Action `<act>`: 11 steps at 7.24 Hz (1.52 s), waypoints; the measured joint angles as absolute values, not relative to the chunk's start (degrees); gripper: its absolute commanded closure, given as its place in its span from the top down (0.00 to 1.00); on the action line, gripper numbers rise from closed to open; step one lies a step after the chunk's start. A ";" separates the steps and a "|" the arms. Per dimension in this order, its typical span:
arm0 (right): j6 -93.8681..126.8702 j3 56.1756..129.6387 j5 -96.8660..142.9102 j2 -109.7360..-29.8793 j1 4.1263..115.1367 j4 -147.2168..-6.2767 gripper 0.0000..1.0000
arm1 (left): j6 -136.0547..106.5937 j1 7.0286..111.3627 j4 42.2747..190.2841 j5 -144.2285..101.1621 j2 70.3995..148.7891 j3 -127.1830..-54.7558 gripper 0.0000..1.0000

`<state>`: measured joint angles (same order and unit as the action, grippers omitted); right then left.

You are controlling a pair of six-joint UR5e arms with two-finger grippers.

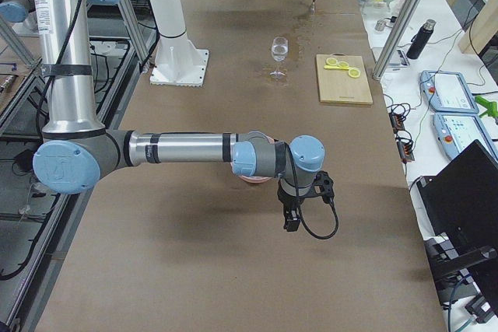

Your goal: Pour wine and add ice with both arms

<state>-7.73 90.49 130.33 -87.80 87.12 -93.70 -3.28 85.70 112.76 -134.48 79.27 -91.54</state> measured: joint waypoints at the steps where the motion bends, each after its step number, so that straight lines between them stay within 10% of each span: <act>1: -7.57 90.52 130.20 -87.75 87.18 -93.72 1.00 | -3.37 86.25 112.09 -135.58 79.81 -91.36 0.99; 11: -7.39 90.85 130.66 -86.50 90.79 -94.82 1.00 | -2.73 91.13 102.48 -137.68 84.71 -92.21 0.98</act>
